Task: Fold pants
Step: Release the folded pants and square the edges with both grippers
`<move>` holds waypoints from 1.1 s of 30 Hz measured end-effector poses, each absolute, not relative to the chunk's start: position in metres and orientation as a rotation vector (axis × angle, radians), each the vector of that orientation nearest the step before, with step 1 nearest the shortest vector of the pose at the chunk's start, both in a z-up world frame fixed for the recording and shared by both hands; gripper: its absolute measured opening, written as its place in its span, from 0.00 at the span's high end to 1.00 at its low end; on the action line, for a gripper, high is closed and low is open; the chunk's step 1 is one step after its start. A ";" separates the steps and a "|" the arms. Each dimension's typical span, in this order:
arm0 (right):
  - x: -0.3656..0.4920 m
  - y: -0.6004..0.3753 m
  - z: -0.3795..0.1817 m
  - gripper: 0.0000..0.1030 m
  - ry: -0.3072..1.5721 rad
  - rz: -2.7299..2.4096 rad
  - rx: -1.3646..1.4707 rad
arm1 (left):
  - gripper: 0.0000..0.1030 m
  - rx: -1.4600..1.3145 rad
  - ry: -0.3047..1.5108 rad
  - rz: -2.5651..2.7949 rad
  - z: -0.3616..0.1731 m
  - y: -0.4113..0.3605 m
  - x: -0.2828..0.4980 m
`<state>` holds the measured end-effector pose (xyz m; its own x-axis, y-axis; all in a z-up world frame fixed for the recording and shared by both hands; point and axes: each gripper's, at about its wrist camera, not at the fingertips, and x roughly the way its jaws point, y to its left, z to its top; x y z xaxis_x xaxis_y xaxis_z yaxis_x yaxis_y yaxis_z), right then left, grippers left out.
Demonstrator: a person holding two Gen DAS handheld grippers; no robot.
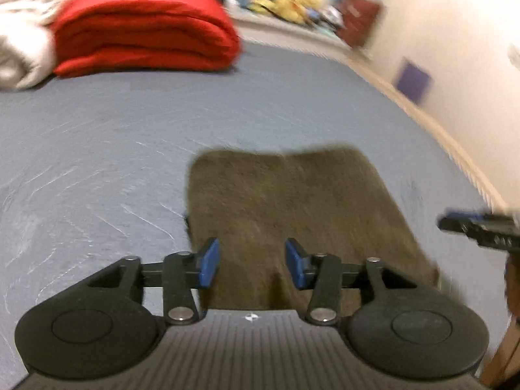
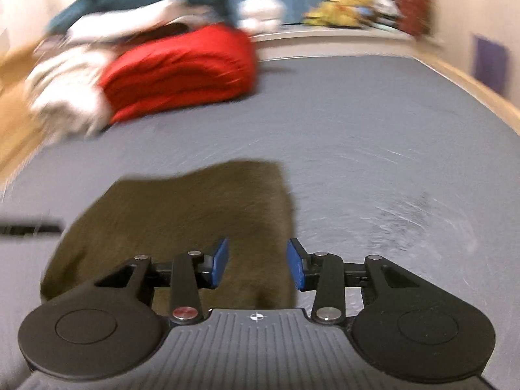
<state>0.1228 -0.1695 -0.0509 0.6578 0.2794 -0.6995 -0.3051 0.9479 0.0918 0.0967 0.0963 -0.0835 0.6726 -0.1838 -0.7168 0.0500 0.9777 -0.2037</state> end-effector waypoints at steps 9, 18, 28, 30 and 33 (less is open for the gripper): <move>0.100 -0.140 -0.105 0.59 0.952 0.357 -0.226 | 0.66 0.115 1.013 -0.137 -0.128 0.062 0.077; 0.090 -0.140 -0.103 0.58 0.949 0.317 -0.224 | 0.49 0.058 0.981 -0.046 -0.113 0.066 0.070; 0.056 -0.149 -0.085 0.13 1.013 0.234 -0.077 | 0.00 -0.107 0.793 0.127 -0.075 0.029 0.018; 0.043 -0.151 -0.074 0.06 1.000 0.230 -0.031 | 0.00 -0.117 0.795 0.126 -0.072 0.020 0.013; 0.025 -0.155 -0.056 0.01 0.972 0.215 0.039 | 0.00 -0.100 0.798 0.136 -0.072 0.007 0.009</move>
